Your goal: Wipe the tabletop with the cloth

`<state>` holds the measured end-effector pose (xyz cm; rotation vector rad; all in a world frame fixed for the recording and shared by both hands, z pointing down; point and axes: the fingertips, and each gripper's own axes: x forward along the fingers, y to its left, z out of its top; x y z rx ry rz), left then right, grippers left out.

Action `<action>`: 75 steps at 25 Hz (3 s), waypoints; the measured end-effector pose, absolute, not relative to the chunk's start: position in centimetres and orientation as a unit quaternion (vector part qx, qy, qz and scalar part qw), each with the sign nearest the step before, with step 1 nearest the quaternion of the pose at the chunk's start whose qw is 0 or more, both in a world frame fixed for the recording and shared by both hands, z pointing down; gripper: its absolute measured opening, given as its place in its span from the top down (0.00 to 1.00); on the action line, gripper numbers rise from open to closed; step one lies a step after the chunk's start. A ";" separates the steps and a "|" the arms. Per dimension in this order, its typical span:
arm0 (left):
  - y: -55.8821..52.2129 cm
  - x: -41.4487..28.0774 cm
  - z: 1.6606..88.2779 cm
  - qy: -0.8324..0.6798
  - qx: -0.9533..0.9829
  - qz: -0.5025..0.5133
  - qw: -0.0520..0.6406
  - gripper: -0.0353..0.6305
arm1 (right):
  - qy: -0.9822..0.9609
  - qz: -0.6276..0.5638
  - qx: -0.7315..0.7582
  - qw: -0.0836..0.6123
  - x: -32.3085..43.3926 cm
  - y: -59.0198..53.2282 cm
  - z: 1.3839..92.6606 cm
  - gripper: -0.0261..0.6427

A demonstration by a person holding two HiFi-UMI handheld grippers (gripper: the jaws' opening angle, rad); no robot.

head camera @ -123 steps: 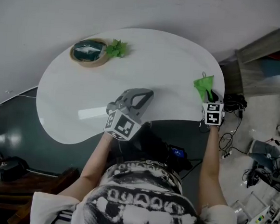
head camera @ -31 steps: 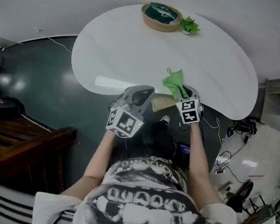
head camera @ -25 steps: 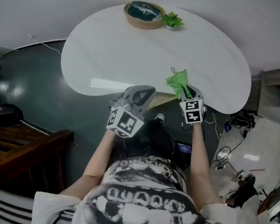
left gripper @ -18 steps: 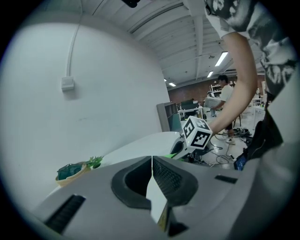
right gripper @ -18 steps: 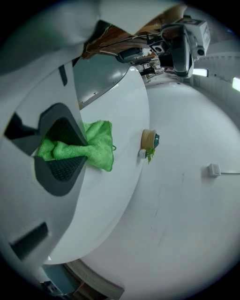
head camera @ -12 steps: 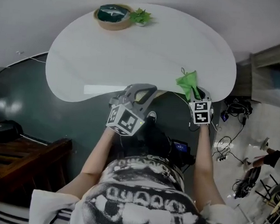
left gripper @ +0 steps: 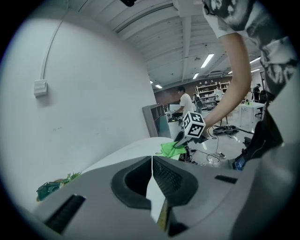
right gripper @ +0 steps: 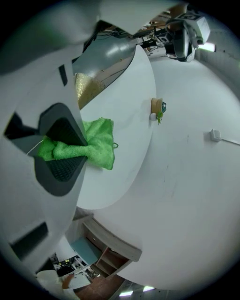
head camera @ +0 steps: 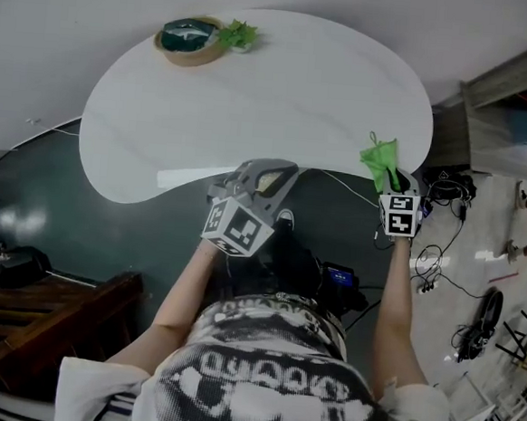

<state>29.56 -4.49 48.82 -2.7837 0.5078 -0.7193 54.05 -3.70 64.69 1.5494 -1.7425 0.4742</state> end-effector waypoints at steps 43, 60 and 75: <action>-0.4 6.0 46.6 0.289 -0.920 -0.243 0.100 0.94 | -0.785 0.073 0.545 0.283 25.5 -3.3 52.4 0.88; 5.3 -4.2 46.9 0.335 -0.907 -0.237 0.094 0.94 | -0.837 0.028 0.478 0.264 11.4 4.0 49.5 0.88; 8.6 -6.2 47.7 0.338 -0.908 -0.229 0.092 0.94 | -0.853 0.011 0.449 0.266 7.3 8.6 49.6 0.88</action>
